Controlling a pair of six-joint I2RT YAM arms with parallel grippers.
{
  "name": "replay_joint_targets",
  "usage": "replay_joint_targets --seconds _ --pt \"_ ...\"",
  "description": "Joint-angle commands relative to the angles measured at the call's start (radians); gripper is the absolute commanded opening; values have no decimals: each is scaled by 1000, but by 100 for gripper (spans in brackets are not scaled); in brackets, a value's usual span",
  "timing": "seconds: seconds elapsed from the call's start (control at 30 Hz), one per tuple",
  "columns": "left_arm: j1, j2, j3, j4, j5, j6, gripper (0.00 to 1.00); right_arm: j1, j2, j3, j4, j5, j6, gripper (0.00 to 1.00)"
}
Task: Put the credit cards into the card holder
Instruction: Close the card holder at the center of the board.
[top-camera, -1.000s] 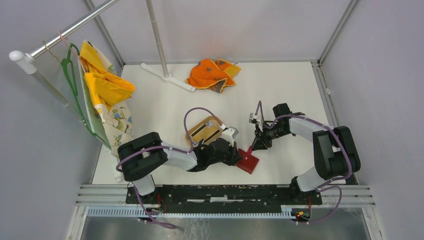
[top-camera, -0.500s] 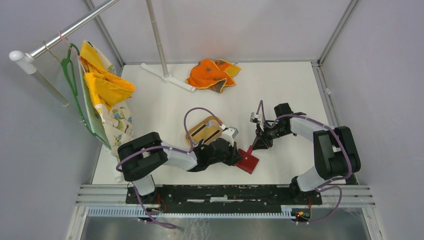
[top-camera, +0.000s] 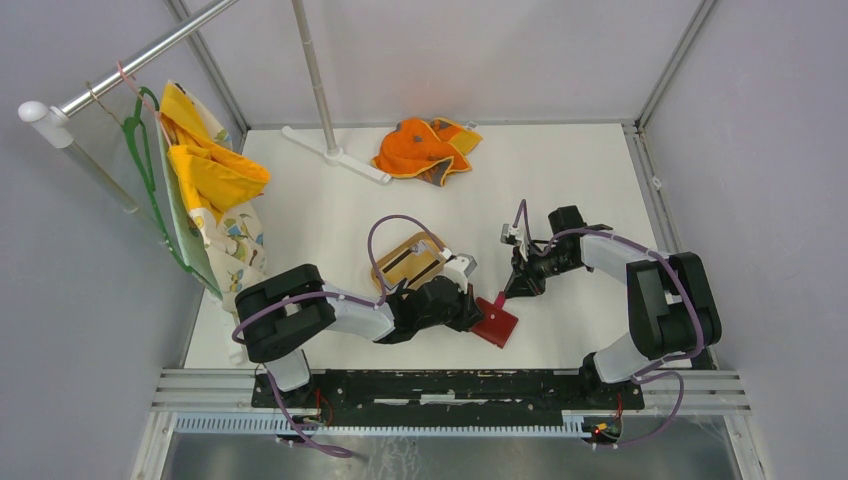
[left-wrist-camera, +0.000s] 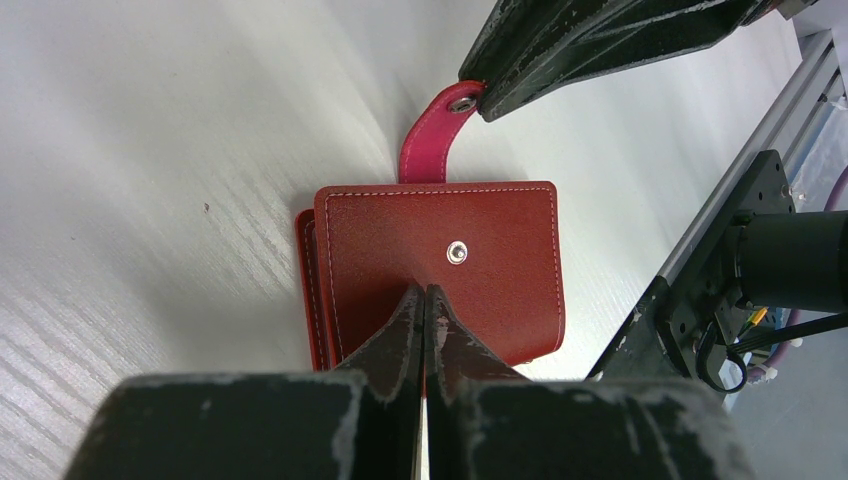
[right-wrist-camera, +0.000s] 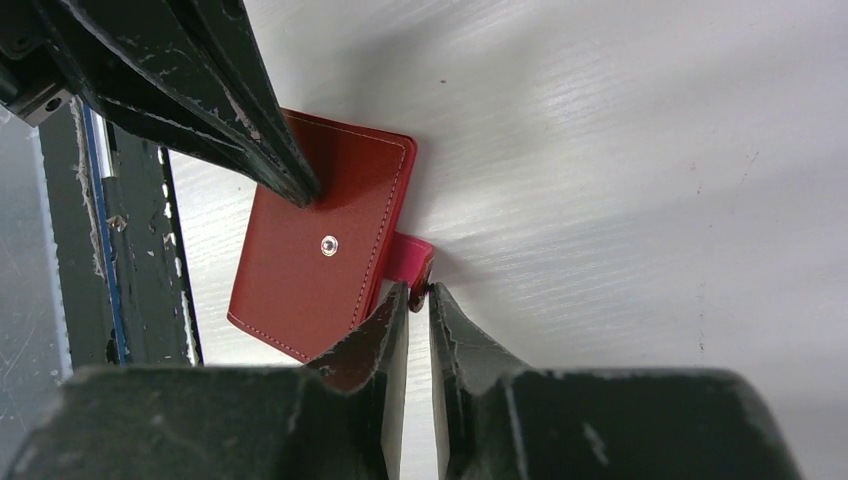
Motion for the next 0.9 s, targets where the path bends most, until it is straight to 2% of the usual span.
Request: replay_joint_targets --seconds 0.0,0.23,0.53,0.87 --pt "-1 18 -2 12 22 12 2 -3 -16 26 26 -38 16 16" --pt "-1 19 -2 12 23 10 2 -3 -22 25 25 -38 11 0" --pt "-1 10 5 -5 21 -13 2 15 -122 -12 17 -15 -61 0" --pt "-1 5 6 -9 20 -30 2 152 -232 -98 91 174 -90 0"
